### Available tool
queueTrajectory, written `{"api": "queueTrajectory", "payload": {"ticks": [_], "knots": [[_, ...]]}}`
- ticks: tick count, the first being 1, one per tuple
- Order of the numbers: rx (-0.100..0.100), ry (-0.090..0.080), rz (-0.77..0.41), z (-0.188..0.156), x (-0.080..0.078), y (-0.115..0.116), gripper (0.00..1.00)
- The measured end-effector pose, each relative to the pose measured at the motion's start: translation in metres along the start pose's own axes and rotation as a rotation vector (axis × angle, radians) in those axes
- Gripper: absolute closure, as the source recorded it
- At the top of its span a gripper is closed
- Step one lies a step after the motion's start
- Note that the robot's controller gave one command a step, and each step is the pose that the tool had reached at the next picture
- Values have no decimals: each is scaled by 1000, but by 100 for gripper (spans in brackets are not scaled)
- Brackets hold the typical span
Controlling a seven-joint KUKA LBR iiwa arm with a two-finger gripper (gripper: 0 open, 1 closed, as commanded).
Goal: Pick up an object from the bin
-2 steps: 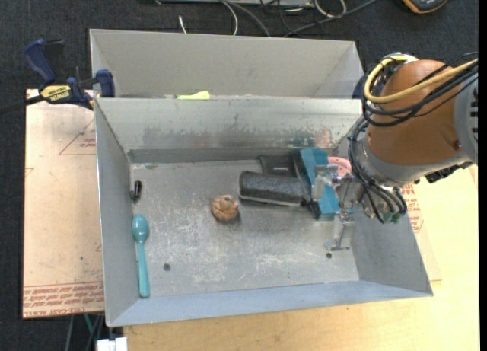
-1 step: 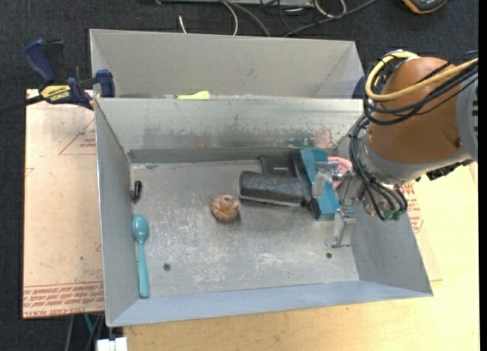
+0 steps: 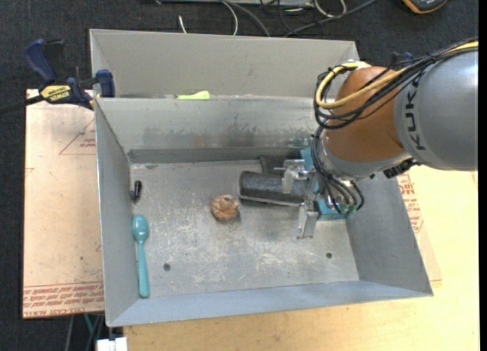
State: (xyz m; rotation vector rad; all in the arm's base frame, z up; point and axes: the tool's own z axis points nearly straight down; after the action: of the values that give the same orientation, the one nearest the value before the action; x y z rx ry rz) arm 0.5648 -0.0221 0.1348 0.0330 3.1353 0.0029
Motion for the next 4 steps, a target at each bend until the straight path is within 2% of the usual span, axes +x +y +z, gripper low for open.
{"api": "queueTrajectory", "payload": {"ticks": [1, 2, 3, 4], "knots": [[1, -2, 75, 11, -22, 13, 0], [-2, -2, 75, 7, -42, 28, 0], [-2, -12, 115, 67, -74, 2, 0], [-5, -10, 219, 72, -73, 0, 100]]}}
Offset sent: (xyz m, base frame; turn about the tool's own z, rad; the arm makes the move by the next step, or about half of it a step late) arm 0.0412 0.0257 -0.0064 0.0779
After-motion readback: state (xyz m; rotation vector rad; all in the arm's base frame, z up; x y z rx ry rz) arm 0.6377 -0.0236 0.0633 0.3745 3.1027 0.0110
